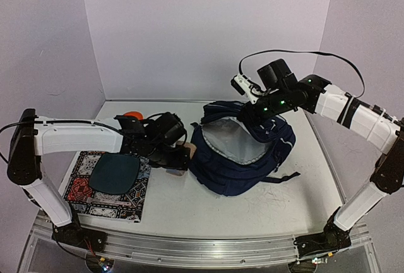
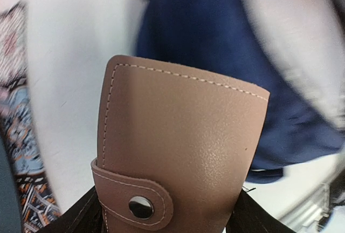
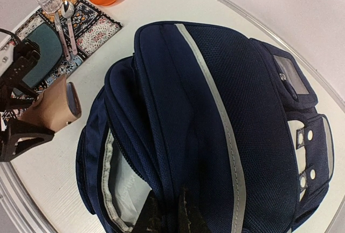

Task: Pack the student bag
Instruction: Pick up the card case from the center of the board, then place the card case in the second largest pocket of the bag.

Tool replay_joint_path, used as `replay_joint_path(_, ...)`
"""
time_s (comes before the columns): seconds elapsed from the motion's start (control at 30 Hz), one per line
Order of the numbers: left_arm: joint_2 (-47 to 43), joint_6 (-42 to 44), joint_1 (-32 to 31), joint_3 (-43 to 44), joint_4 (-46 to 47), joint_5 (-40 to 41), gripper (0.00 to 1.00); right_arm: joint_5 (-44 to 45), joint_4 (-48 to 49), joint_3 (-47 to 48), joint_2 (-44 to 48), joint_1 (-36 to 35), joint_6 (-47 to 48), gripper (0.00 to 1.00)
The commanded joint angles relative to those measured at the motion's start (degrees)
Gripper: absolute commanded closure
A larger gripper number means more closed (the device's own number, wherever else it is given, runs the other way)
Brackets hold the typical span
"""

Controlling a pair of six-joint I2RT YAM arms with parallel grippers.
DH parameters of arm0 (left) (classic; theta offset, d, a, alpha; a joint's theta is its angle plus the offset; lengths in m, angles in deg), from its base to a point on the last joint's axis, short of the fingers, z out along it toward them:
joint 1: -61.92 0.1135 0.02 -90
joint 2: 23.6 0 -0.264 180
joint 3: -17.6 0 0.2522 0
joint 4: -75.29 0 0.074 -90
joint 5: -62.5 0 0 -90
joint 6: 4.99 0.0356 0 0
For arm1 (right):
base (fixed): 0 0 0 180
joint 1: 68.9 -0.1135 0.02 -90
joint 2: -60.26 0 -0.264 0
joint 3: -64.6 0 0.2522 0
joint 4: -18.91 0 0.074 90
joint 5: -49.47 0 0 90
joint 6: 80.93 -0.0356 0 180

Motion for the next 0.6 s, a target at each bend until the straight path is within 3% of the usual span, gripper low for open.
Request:
replay_joint_path(0.0, 2.9, 5.8, -0.5, 11.1, 4.3, -3.6, 0.27, -1.8, 10.2, 3.1, 2.0, -0.2, -0.6, 1.0)
replay_joint_path(0.3, 17.6, 10.3, -0.7, 28.8, 2.7, -6.9, 0.26, -3.2, 10.2, 4.9, 2.3, -0.2, -1.3, 1.0)
replay_joint_path(0.57, 20.5, 10.1, -0.7, 31.9, -0.8, -6.1, 0.25, -3.5, 10.2, 4.2, 3.5, -0.2, -1.7, 1.0)
